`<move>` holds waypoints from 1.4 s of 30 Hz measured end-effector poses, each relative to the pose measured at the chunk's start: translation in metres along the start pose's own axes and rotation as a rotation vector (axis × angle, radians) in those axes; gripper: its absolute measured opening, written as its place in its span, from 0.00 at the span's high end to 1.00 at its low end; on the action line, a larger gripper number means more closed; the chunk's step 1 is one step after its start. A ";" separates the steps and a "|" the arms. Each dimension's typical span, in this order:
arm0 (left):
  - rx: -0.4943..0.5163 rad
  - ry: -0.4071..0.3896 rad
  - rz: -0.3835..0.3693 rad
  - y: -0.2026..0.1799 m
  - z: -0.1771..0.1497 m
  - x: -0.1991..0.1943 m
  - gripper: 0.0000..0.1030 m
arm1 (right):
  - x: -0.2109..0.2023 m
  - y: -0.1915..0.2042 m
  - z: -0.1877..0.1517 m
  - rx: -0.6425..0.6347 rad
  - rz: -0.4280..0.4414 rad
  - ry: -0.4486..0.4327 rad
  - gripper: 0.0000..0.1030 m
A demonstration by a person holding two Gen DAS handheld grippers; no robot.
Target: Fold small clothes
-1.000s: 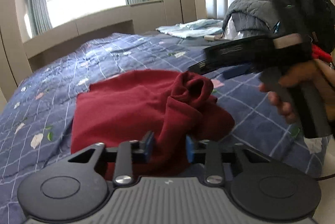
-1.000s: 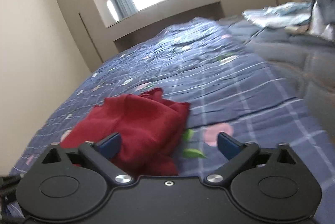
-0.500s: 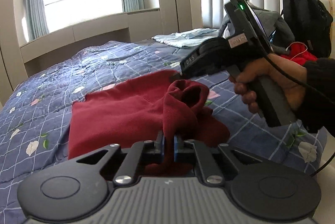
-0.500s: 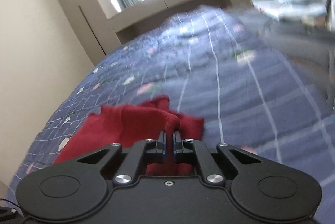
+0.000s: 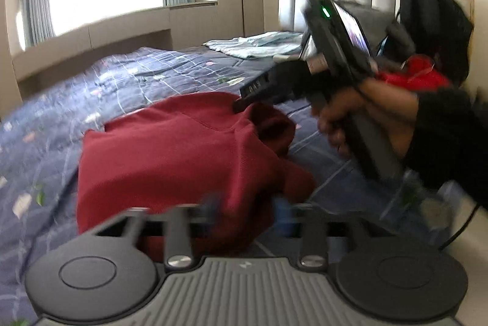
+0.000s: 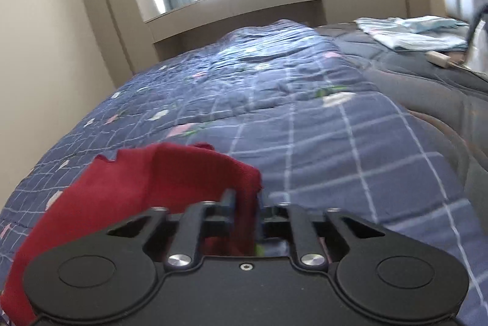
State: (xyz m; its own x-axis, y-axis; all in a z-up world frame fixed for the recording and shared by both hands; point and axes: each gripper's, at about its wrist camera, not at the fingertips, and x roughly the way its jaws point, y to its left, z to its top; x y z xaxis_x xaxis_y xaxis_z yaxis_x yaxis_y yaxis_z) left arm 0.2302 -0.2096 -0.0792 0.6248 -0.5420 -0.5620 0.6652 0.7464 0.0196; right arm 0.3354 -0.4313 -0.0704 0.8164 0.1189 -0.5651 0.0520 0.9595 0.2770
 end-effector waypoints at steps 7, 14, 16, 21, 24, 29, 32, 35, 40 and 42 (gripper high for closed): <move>-0.285 -0.083 0.038 0.049 0.004 -0.035 0.03 | -0.039 0.010 -0.006 -0.012 -0.070 -0.102 0.13; -0.560 -0.083 0.316 0.102 0.004 -0.022 0.00 | -0.070 0.066 -0.027 -0.111 -0.061 -0.160 0.01; -0.602 -0.039 0.348 0.114 0.000 -0.013 0.00 | -0.074 0.082 -0.039 -0.149 -0.071 -0.163 0.01; -0.654 0.047 0.361 0.123 -0.022 -0.001 0.01 | -0.077 0.100 -0.071 -0.279 -0.267 -0.164 0.01; -0.670 0.065 0.335 0.125 -0.038 0.000 0.00 | -0.079 0.087 -0.086 -0.242 -0.339 -0.133 0.01; -0.647 0.057 0.313 0.122 -0.053 0.000 0.00 | -0.078 0.062 -0.102 -0.072 -0.301 -0.070 0.01; -0.656 0.056 0.318 0.121 -0.047 -0.003 0.00 | -0.081 0.061 -0.100 -0.047 -0.270 -0.093 0.01; -0.656 0.018 0.326 0.125 -0.033 -0.013 0.00 | -0.095 0.060 -0.092 -0.036 -0.208 -0.173 0.01; -0.637 -0.031 0.356 0.142 0.003 -0.004 0.00 | -0.079 0.058 -0.048 -0.098 -0.200 -0.228 0.01; -0.632 -0.010 0.411 0.152 0.019 0.015 0.00 | -0.057 0.056 -0.028 -0.143 -0.200 -0.224 0.01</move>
State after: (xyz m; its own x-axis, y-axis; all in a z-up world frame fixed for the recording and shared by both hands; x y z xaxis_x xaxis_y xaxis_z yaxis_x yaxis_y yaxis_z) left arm 0.3482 -0.1114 -0.0694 0.7776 -0.1733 -0.6044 0.0181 0.9670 -0.2540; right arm 0.2755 -0.3770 -0.0448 0.9053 -0.1191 -0.4078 0.1554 0.9862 0.0571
